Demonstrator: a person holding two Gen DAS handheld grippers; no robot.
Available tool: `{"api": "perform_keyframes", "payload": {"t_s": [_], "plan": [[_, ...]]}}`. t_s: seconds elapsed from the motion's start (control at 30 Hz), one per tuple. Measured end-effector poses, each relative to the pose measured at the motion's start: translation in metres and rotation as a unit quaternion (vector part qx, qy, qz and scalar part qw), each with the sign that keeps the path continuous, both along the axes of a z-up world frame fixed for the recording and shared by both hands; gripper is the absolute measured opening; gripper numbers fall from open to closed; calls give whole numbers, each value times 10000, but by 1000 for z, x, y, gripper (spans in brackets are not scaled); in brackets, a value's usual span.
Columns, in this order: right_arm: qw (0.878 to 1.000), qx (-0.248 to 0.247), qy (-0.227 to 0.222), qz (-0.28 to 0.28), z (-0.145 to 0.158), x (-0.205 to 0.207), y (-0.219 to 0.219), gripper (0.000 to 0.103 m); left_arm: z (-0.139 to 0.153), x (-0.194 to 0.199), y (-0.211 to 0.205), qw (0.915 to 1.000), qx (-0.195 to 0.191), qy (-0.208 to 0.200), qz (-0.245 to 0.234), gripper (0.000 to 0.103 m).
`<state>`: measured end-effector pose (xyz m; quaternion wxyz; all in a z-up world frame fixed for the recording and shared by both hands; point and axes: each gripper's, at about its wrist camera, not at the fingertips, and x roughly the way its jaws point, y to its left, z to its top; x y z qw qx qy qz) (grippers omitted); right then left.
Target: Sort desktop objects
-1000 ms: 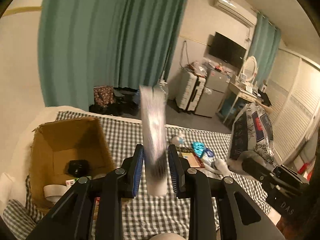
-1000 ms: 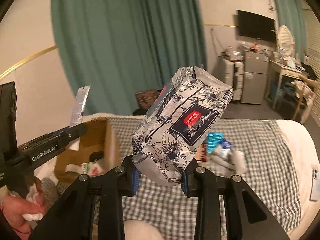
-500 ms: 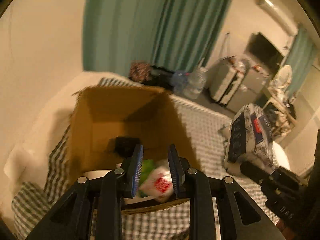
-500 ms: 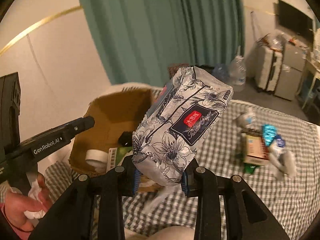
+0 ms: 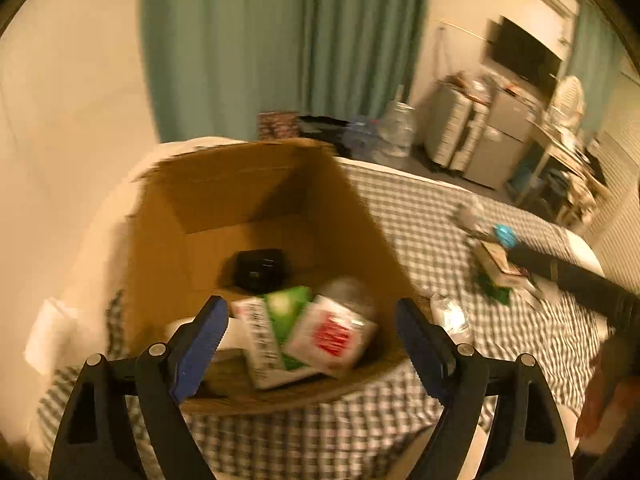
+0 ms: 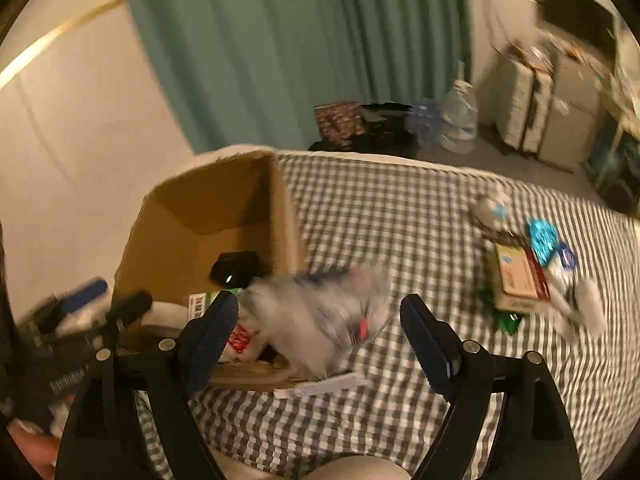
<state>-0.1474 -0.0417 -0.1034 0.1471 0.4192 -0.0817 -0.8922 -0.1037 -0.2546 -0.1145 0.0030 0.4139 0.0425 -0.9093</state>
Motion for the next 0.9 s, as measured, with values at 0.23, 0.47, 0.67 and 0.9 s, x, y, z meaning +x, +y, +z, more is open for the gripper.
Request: {"api": "perform_keyframes", "payload": {"t_s": [0.23,0.47,0.67,0.9], "plan": [[9996,164,-116,222,7,-13,-2,84,-15,21,32,9991,21,-268,-339,89],[9963,66,-827,-216,-47,1,60,84,-41,18,77,9940,-48,-443,-1000,90],[9877,223,-1547,108,-113,-7,70,84,-58,24,109,9895,-829,-294,-1145,98],[9771,-266,-2094,275,-167,-14,78,15,-55,22,134,9863,-797,-288,-1413,98]]}}
